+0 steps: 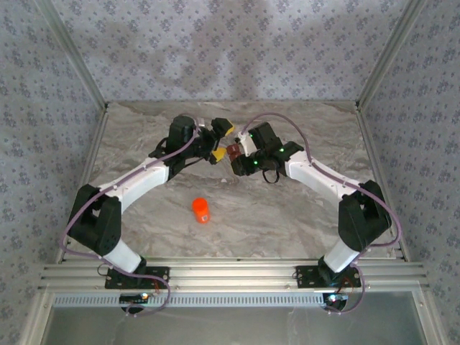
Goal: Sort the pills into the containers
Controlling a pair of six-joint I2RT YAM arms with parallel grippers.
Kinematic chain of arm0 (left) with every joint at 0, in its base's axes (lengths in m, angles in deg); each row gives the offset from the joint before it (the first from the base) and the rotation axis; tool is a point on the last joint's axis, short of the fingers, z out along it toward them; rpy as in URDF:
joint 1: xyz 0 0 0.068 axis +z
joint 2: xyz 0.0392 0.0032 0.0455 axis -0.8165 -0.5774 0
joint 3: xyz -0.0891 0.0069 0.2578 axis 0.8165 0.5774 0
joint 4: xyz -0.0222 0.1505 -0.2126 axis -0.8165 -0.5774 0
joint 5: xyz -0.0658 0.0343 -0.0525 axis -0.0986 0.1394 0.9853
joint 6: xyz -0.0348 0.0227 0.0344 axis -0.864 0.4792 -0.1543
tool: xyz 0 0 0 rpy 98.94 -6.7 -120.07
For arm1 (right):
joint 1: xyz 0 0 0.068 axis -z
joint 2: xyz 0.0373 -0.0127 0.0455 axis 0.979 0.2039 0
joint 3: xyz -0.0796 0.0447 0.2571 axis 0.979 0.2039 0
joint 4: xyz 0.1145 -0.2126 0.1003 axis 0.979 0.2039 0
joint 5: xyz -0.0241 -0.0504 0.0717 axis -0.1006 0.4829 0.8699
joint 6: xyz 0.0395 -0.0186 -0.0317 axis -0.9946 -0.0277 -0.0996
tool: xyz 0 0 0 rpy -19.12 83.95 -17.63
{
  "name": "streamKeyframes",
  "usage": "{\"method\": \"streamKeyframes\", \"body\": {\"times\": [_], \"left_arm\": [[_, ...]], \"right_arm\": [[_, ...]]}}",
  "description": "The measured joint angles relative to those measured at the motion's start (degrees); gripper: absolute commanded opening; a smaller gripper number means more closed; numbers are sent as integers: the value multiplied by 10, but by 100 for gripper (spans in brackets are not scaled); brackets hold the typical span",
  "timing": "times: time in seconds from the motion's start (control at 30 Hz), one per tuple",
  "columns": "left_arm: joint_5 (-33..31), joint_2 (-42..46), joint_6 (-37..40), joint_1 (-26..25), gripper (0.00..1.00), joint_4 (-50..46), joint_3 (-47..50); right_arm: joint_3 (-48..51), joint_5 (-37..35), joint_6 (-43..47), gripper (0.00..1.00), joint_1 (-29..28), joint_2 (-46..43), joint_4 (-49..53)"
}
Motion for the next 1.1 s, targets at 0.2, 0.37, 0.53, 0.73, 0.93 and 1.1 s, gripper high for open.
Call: {"method": "streamKeyframes", "body": {"times": [0.2,0.37,0.53,0.73,0.93,1.1], "left_arm": [[0,0,-6,-10,100,-1,-9],[-4,0,-6,-13,100,-5,-12],[-7,-2,-13,-16,99,-5,-13],[-7,-14,-36,-18,100,9,-19],[-16,-14,-47,-21,100,16,-19],[-31,-13,-58,-20,100,27,-19]], "right_arm": [[0,-14,0,22,0,7,0],[0,-17,0,22,-1,9,0],[0,-19,0,21,-1,9,0],[0,-32,-2,18,-1,16,0],[0,-37,-3,18,-1,18,-1],[0,-40,-5,19,-1,21,-9]]}}
